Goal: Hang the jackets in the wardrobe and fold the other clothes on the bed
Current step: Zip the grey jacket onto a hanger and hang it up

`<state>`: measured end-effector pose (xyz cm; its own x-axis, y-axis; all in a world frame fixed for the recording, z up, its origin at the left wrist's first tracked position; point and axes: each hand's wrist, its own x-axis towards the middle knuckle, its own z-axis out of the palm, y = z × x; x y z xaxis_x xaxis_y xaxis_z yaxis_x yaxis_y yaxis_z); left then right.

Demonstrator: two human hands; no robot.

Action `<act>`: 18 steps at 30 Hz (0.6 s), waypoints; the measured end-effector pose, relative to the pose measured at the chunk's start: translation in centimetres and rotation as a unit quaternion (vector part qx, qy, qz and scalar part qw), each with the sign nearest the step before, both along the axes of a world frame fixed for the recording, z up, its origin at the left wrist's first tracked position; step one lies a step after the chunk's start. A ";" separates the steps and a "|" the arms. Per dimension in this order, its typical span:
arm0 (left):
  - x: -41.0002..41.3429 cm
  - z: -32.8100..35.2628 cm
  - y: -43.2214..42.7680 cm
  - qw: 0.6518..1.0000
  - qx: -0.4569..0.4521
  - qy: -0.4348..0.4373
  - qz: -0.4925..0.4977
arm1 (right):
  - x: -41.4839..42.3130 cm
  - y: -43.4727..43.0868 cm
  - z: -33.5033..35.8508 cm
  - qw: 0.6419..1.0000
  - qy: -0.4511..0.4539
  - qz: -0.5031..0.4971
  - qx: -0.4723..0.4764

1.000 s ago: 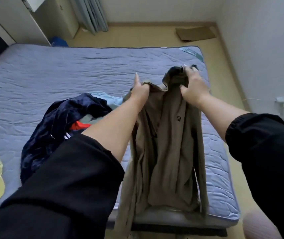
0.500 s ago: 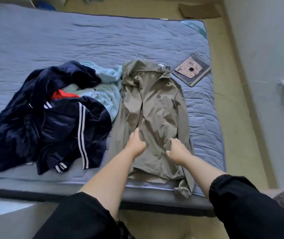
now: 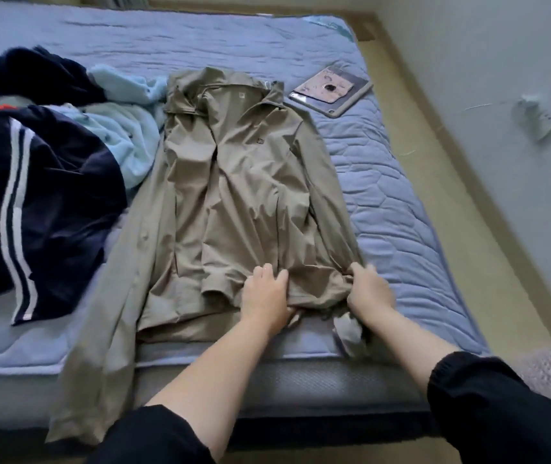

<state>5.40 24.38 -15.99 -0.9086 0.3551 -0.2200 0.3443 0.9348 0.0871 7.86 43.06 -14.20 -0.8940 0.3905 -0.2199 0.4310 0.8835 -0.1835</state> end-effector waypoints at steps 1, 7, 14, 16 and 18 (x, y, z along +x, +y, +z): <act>-0.6 -0.4 0.6 0.999 0.033 0.043 -0.003 | -1.3 1.7 0.3 0.996 0.079 -0.044 -0.006; -2.0 1.4 6.8 0.947 0.318 -0.025 0.038 | -6.3 11.9 6.8 0.835 0.424 -0.325 -0.133; 1.0 3.3 6.5 0.881 0.439 -0.172 -0.033 | -4.3 4.0 3.5 0.901 0.363 -0.116 -0.207; 0.4 2.9 2.2 0.901 0.434 -0.029 0.003 | -4.1 0.8 2.5 0.915 0.310 -0.059 -0.250; -0.4 1.9 -2.9 0.933 0.359 0.027 -0.009 | -3.7 -2.3 2.1 0.926 0.210 0.030 -0.313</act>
<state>5.02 21.43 -14.07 -0.9041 0.4081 0.1266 0.3813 0.6369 0.6700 4.14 40.73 -12.11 -0.9677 0.2517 -0.0139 0.1592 0.5671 -0.8081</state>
